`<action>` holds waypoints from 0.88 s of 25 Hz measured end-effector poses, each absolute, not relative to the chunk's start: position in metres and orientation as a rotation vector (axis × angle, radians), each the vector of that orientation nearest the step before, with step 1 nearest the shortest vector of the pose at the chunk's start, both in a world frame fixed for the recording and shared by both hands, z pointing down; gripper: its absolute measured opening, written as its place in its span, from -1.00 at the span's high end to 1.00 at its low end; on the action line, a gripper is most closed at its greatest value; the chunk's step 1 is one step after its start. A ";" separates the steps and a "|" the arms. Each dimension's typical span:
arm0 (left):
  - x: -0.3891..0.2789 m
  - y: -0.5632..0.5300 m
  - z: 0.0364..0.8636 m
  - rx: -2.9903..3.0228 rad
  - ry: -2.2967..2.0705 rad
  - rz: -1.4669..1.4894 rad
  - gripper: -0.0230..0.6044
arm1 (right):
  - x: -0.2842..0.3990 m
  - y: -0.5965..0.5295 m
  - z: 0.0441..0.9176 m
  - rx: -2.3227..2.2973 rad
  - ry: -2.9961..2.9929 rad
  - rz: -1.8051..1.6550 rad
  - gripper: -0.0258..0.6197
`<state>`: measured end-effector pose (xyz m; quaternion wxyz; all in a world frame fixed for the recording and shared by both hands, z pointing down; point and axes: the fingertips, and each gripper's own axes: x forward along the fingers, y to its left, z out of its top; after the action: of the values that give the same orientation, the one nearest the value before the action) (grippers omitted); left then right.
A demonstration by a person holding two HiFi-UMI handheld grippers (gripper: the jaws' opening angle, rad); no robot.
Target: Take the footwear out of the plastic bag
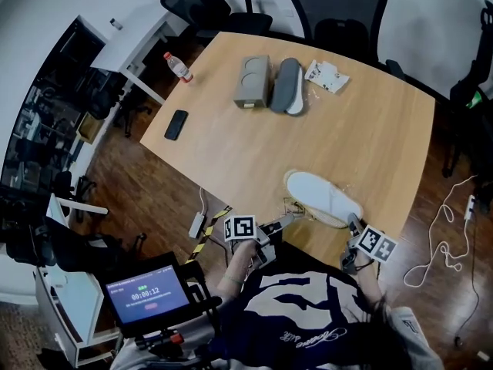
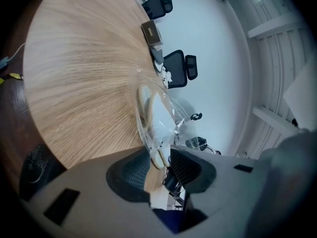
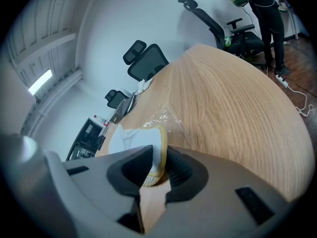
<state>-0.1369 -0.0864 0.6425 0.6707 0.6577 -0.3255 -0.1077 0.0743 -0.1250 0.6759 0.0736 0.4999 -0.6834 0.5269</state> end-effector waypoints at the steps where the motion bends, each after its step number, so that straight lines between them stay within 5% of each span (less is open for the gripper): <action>1: -0.136 -0.080 0.642 1.480 -0.747 -0.242 0.55 | 0.074 -0.124 0.676 1.499 -2.050 1.570 0.70; 22: -0.121 -0.002 0.556 1.827 -0.744 -0.557 0.56 | 0.074 -0.111 0.656 1.501 -2.107 1.343 0.54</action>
<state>-0.1210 -0.0020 0.5562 0.5191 0.7619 -0.3101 -0.2322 0.0742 -0.1111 0.6564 0.1131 0.5116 -0.7182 0.4578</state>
